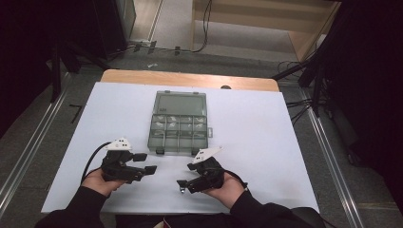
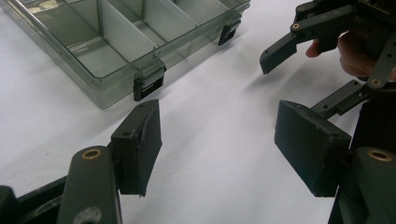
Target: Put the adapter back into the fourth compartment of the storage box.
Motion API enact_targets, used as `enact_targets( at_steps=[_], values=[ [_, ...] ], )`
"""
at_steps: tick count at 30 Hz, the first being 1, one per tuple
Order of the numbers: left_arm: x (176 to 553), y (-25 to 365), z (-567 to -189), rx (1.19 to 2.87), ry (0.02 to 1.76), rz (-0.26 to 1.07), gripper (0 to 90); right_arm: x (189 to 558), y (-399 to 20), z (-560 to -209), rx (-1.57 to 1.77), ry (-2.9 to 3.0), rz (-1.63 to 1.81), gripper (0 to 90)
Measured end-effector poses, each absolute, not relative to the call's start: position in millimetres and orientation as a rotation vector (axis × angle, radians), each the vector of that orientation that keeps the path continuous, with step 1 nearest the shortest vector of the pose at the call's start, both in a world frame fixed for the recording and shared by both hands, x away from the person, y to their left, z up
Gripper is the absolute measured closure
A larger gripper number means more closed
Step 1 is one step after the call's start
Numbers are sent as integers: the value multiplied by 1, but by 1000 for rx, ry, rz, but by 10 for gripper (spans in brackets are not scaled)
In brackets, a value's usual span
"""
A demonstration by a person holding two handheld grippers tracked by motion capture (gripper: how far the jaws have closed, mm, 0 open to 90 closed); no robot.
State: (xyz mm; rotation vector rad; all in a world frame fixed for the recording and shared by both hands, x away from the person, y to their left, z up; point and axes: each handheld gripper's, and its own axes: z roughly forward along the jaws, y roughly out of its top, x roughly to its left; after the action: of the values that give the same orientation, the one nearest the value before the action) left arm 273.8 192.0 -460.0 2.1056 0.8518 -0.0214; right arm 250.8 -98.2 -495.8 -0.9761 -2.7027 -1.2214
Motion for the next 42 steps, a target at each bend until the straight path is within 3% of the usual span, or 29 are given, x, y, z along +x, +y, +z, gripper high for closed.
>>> enact_targets(
  at_steps=[16, 42],
  values=[
    [274, 193, -460, 2109, 853, -19, 325, 242, -88, -506, -963, -2729, -1146, 322],
    [274, 192, -461, 2125, 847, -17, 324, 224, -80, -506, -903, -2878, -1120, 623]
  ],
)
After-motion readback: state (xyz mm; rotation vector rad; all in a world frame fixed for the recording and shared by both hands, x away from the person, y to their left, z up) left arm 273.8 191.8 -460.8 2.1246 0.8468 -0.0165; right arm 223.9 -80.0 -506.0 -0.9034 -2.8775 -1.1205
